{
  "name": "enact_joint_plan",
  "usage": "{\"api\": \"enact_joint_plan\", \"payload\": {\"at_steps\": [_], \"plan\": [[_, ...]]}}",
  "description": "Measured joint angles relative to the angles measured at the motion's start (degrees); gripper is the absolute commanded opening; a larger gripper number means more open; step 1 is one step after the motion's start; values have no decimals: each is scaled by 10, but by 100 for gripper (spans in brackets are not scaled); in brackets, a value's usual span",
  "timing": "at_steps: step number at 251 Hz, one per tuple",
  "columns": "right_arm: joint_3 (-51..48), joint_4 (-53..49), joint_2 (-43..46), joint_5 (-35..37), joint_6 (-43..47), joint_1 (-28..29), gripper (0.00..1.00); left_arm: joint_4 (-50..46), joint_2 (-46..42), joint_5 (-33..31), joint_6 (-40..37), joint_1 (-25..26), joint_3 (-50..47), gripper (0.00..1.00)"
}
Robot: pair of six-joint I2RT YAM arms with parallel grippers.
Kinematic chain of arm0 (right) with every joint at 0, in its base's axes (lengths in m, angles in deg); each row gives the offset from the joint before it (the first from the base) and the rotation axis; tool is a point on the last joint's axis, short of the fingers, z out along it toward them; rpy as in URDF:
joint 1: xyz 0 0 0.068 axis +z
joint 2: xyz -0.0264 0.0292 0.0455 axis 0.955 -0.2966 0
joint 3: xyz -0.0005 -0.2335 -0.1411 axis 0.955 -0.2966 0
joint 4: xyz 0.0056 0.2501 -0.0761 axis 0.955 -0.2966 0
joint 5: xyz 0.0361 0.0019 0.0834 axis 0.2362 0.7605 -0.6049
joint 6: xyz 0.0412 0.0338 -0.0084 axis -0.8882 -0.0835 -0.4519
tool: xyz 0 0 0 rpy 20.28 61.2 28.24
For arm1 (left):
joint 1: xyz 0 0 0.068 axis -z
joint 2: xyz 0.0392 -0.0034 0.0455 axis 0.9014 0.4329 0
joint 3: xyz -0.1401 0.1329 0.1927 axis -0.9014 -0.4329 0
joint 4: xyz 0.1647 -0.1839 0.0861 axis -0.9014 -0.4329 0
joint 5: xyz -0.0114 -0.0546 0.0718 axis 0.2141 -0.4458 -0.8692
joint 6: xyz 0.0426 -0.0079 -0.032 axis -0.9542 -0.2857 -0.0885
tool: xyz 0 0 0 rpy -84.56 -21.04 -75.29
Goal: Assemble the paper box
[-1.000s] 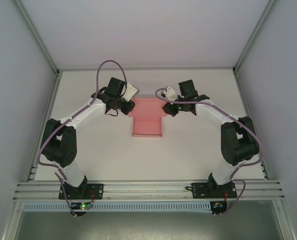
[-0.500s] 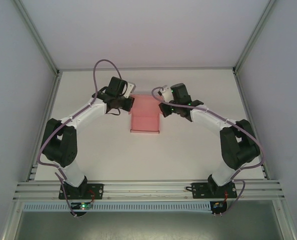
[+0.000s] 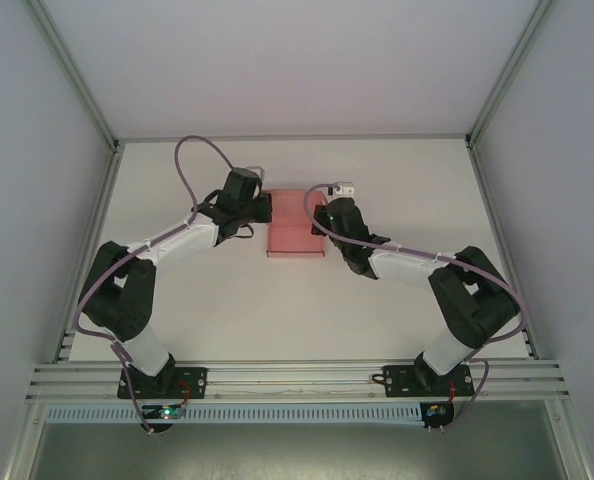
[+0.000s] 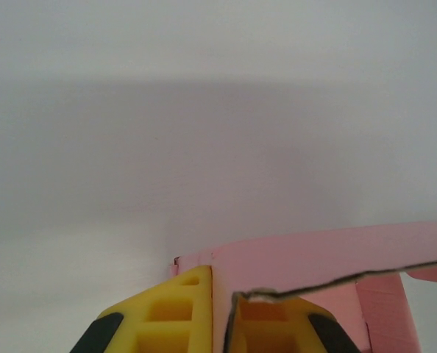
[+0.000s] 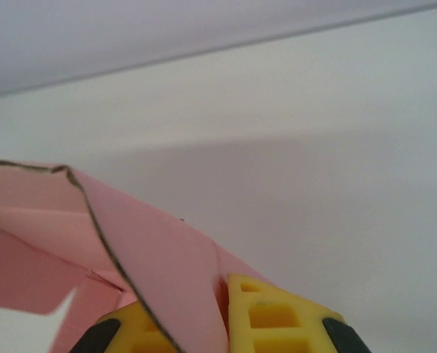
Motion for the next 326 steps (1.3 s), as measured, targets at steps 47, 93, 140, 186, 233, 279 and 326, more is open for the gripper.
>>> {"api": "enact_joint_plan", "payload": {"at_steps": [47, 93, 140, 186, 233, 279, 326], "plan": [[-21, 50, 0, 41, -8, 23, 7, 45, -14, -12, 25, 4, -37, 0], [-49, 92, -2, 57, -2, 31, 7, 102, -24, -3, 25, 5, -72, 0], [-84, 155, -21, 72, -2, 31, 6, 161, -24, 20, 26, 9, -106, 0], [-116, 210, -38, 83, -2, 43, 5, 227, -27, 33, 27, 10, -152, 0], [-173, 294, -42, 103, 18, 67, 2, 259, -61, 27, 26, 26, -212, 0], [-210, 346, -39, 118, 64, 91, 1, 278, -100, 29, 19, 38, -263, 5], [-227, 362, -39, 148, 106, 114, 0, 254, -137, 33, 14, 42, -285, 21]]}}
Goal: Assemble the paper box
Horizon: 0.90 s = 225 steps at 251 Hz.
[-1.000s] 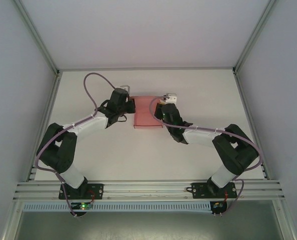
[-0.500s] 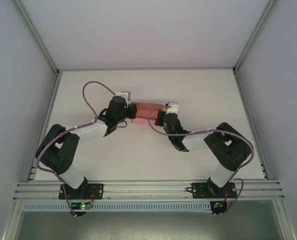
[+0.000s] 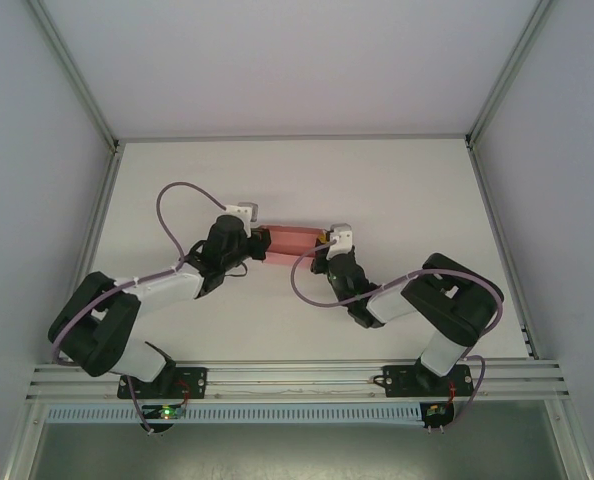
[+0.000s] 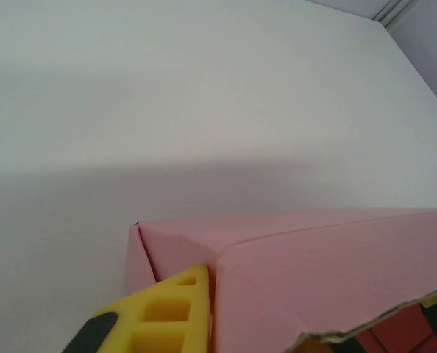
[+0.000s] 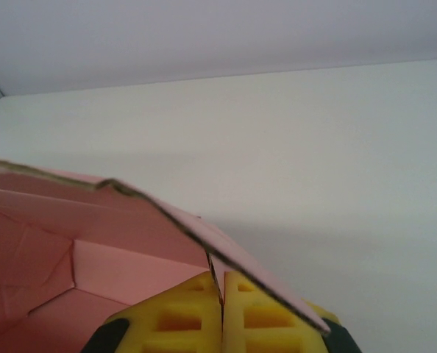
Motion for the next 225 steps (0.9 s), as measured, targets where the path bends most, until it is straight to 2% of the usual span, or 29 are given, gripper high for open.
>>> {"api": "enact_joint_plan", "payload": {"at_steps": [59, 82, 108, 129, 175, 225], "plan": [[-6, 2, 1, 20, 24, 7, 0, -89, -63, 1, 5, 4, -30, 58], [-9, 5, 1, 32, 32, 16, 0, -115, -92, 2, 10, 4, -34, 77], [-12, 7, 1, 44, 43, 24, 0, -140, -132, 12, 16, 4, -37, 81], [-14, 7, 3, 48, 52, 28, 0, -165, -173, 25, 24, 4, -37, 100], [-17, 8, 4, 55, 82, 43, 0, -276, -242, 11, 76, 5, 30, 100], [-23, 57, -23, 71, 120, 70, 0, -355, -184, -18, 138, -4, 121, 100]]}}
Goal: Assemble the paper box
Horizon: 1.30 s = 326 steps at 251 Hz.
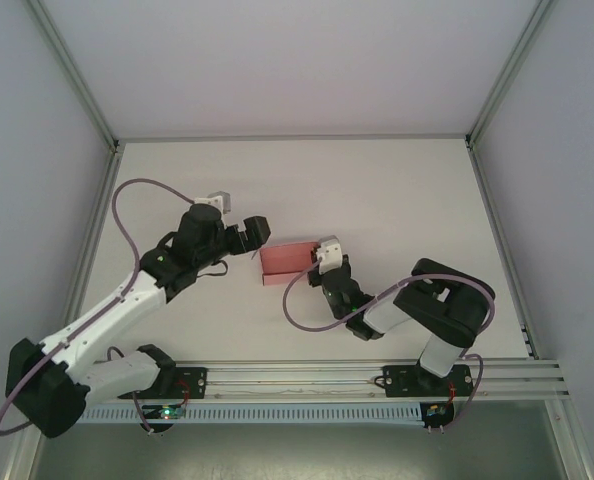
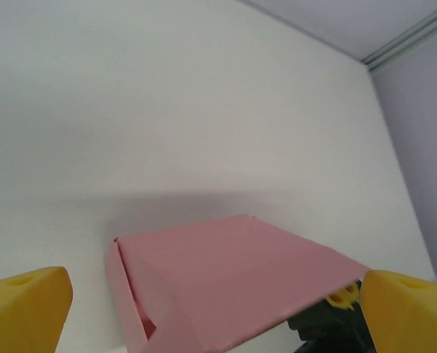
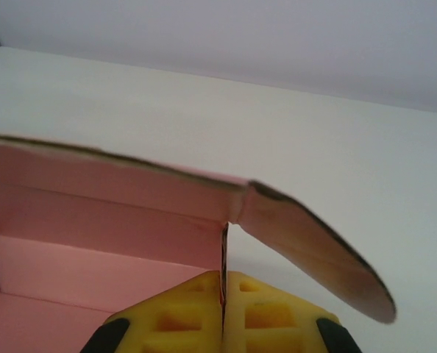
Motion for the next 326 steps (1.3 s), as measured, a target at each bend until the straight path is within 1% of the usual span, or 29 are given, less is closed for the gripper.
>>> {"api": "enact_joint_plan", "payload": {"at_steps": [41, 73, 88, 111, 138, 162, 180, 209, 229, 241, 260, 286, 296, 311, 318, 326], "plan": [[-10, 44, -21, 27, 31, 17, 0, -11, 80, 32, 42, -30, -14, 100], [-14, 52, -23, 45, 50, 32, 0, -8, 107, 55, 73, -31, -42, 100], [-16, 52, -23, 46, 52, 35, 0, 11, 120, 66, 88, -31, -51, 100], [-22, 56, -22, 46, 52, 37, 0, 60, 141, 88, 111, -31, -68, 95], [-31, 53, -17, 47, 51, 45, 3, 111, 174, 109, 136, -31, -80, 84], [-31, 36, -11, 49, 47, 49, 4, 146, 194, 129, 149, -31, -87, 77], [-32, 26, -6, 48, 40, 49, 9, 174, 201, 140, 160, -31, -95, 72], [-36, -7, 11, 34, 34, 49, 16, 200, 204, 151, 169, -31, -110, 59], [-40, -46, 30, 18, 23, 50, 24, 205, 206, 151, 172, -31, -113, 55], [-43, -67, 46, 11, 18, 50, 27, 209, 206, 150, 172, -31, -116, 53], [-53, -91, 74, 1, 8, 50, 35, 219, 206, 148, 174, -31, -125, 49], [-69, -135, 123, -17, -8, 50, 57, 239, 206, 146, 176, -31, -137, 43], [-71, -160, 142, -28, -16, 50, 62, 245, 206, 146, 176, -31, -141, 40], [-72, -200, 172, -41, -23, 50, 63, 254, 206, 145, 174, -31, -145, 38], [-73, -218, 188, -49, -26, 50, 63, 257, 206, 144, 173, -31, -146, 35], [-77, -238, 206, -55, -30, 50, 66, 259, 206, 143, 172, -31, -148, 32]]}}
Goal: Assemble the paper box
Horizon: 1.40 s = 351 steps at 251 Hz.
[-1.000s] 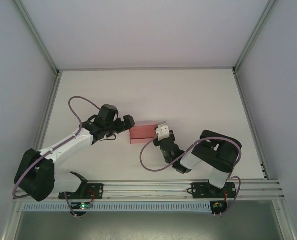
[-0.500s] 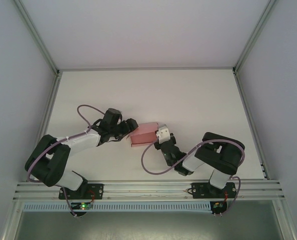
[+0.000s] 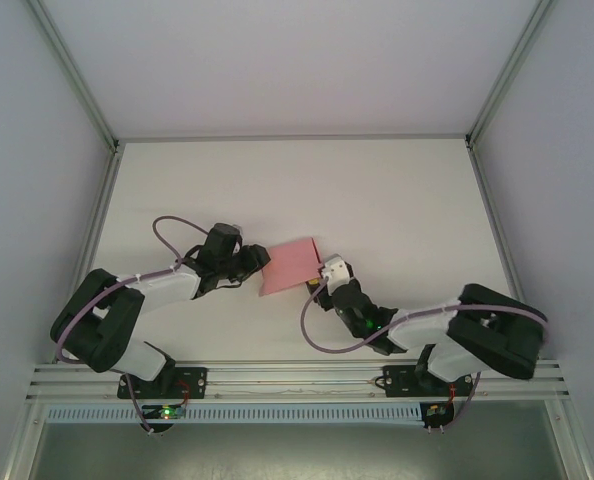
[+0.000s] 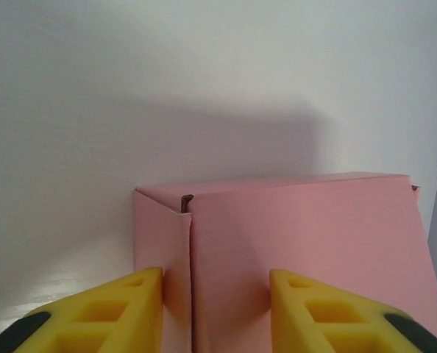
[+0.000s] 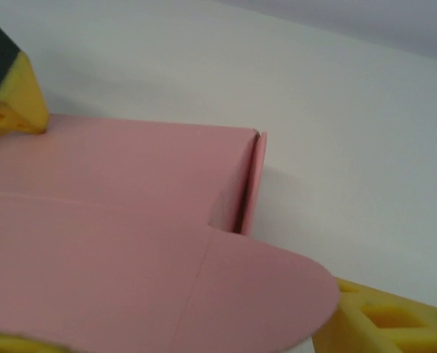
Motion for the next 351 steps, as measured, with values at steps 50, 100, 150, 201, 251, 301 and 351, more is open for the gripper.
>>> {"api": "enact_joint_plan", "payload": {"at_steps": [50, 100, 150, 201, 251, 301, 351], "plan": [[-29, -149, 153, -33, -25, 0, 85, 17, 13, -6, -13, 0, -1, 27], [-34, -253, 295, -62, -50, -15, 96, 62, 46, -2, -33, 0, 2, 23], [-31, -282, 322, -127, -80, -111, 98, 116, 87, 21, -46, 0, 16, 21], [23, -286, 199, -217, -119, -219, 90, 130, 95, 29, -58, 0, 17, 21], [119, -281, 47, -294, -128, -238, 78, 127, 95, 29, -71, 0, 20, 21], [154, -272, -33, -336, -137, -246, 71, 126, 95, 29, -77, 0, 20, 21], [146, -232, -59, -359, -155, -249, 38, 126, 96, 30, -80, 0, 20, 20]]}}
